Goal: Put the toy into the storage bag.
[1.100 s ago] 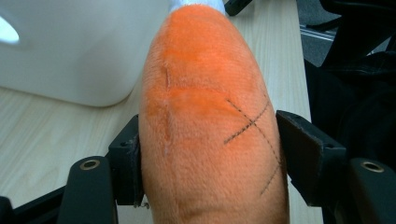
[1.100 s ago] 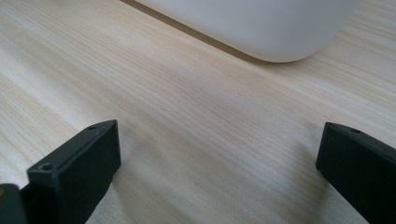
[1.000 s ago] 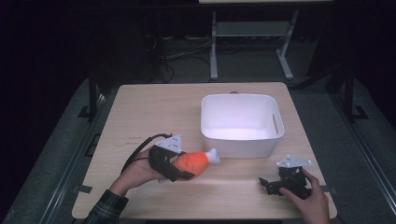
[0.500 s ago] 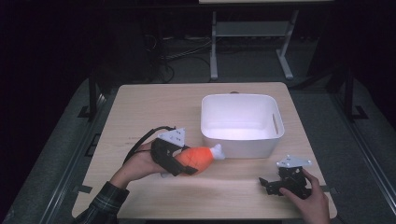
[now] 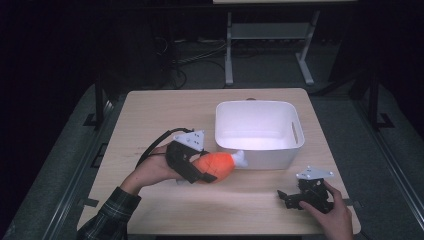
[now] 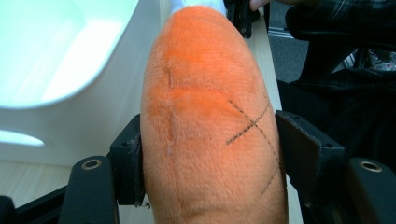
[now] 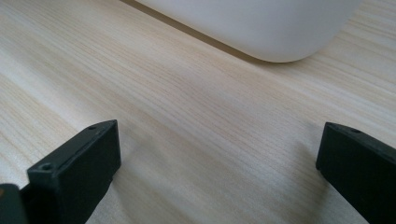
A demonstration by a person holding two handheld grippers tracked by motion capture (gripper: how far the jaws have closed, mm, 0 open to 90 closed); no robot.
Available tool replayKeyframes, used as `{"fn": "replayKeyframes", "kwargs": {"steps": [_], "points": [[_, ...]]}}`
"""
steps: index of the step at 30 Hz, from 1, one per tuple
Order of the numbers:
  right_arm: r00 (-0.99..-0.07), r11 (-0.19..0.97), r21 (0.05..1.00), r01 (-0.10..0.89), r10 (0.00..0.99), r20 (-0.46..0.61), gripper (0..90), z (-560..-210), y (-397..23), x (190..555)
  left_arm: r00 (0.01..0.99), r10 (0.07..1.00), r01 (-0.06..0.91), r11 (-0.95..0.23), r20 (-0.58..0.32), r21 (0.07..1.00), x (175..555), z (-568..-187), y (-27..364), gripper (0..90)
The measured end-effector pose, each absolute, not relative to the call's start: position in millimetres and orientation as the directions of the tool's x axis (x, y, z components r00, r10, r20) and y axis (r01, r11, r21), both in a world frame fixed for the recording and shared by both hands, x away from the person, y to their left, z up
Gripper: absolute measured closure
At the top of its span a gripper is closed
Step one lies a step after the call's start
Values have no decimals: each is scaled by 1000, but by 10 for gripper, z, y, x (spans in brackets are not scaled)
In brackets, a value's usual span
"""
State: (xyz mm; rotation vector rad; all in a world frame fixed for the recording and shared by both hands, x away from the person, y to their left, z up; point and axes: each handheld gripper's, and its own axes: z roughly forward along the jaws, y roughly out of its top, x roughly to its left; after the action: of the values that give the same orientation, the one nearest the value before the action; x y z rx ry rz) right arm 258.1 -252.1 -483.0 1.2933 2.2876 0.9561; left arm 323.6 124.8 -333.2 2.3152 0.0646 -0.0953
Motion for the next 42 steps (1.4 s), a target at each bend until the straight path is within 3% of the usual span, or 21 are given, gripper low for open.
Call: {"fn": "replayKeyframes", "kwargs": {"steps": [42], "points": [[-526, 358, 700, 618, 850, 30, 0, -4830, -2521, 2581, 999, -54, -32, -673, -6, 739, 3703, -2721, 675, 326]]}}
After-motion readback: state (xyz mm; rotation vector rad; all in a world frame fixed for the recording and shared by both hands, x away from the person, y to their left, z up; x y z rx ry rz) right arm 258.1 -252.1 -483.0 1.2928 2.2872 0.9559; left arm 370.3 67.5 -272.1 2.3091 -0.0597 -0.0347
